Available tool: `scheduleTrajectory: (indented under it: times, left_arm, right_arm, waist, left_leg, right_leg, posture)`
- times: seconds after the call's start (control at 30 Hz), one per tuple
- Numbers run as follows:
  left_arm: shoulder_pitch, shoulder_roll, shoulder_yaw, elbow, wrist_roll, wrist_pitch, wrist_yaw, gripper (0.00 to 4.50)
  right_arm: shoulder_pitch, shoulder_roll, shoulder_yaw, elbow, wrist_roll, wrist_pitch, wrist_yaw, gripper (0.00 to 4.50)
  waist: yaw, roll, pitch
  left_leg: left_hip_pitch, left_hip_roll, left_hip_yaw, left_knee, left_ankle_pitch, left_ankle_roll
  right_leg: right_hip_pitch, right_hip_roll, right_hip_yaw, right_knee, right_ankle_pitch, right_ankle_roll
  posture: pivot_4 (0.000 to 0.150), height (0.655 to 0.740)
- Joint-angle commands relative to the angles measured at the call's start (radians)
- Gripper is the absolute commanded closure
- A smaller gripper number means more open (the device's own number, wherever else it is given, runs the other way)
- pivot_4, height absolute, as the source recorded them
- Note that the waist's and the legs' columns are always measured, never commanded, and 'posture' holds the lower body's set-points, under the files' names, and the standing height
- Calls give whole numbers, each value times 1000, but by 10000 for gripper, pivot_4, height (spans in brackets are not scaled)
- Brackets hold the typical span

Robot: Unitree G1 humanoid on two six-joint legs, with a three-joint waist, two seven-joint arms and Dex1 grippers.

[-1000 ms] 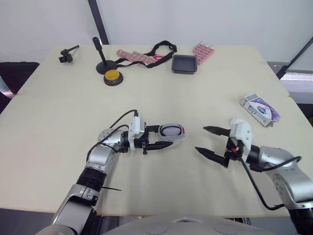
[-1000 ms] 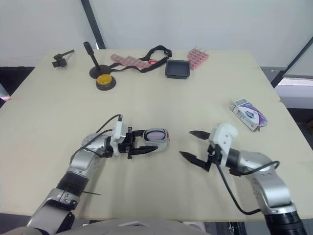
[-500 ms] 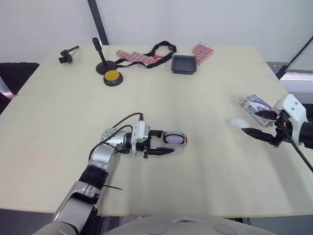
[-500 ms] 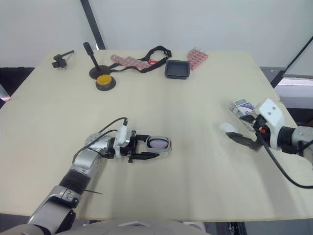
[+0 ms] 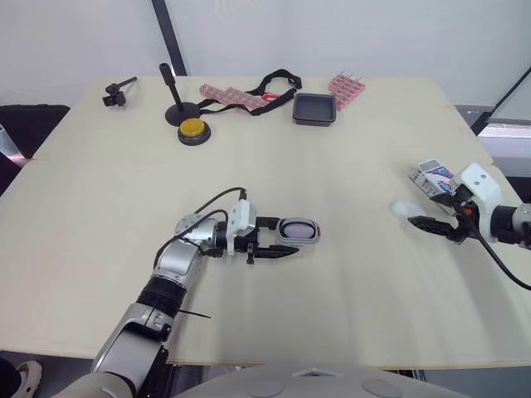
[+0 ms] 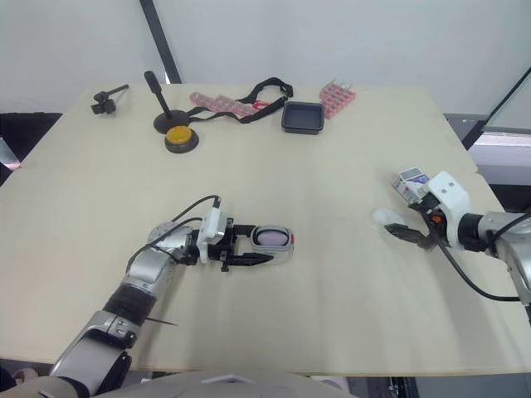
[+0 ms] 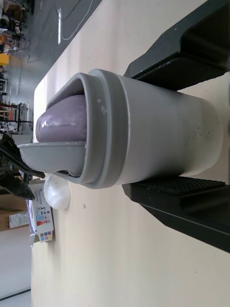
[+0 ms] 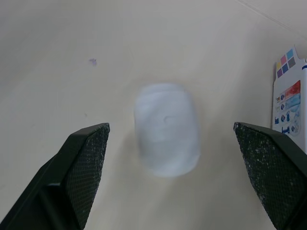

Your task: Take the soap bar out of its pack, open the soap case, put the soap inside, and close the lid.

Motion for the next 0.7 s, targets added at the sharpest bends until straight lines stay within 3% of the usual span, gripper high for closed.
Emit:
scheduleTrajectory:
  times: [0.03,0.33,0.53,0.7]
  left_arm:
    - [-9,4,12,-31,-10,6,8,25623]
    - [6,18,10,-56,-7,20,18,25623]
    - [8,15,5,-57,-3,22,26,25623]
    - [6,14,3,-57,-2,23,29,25623]
  right_arm:
    - [-41,10,6,14,-10,-5,4,408]
    - [-125,-23,102,64,-54,53,58,408]
    - [-300,-76,234,66,-55,281,130,408]
    - [-441,-102,406,133,-141,323,202,408]
  waist:
    - [1,0,0]
    - [3,0,0]
    - [-3,1,0]
    - [-1,1,0]
  left_leg:
    - [0,0,0,0,0,0]
    - [0,0,0,0,0,0]
    - [0,0,0,0,0,0]
    - [0,0,0,0,0,0]
  right_leg:
    - [0,0,0,0,0,0]
    - [0,0,-1,0,0,0]
    - [0,1,-1,1,0,0]
    - [-1,1,-1,1,0,0]
  posture:
    - [1500,7291]
    - [1500,7291]
    - [1500,7291]
    - [1500,7291]
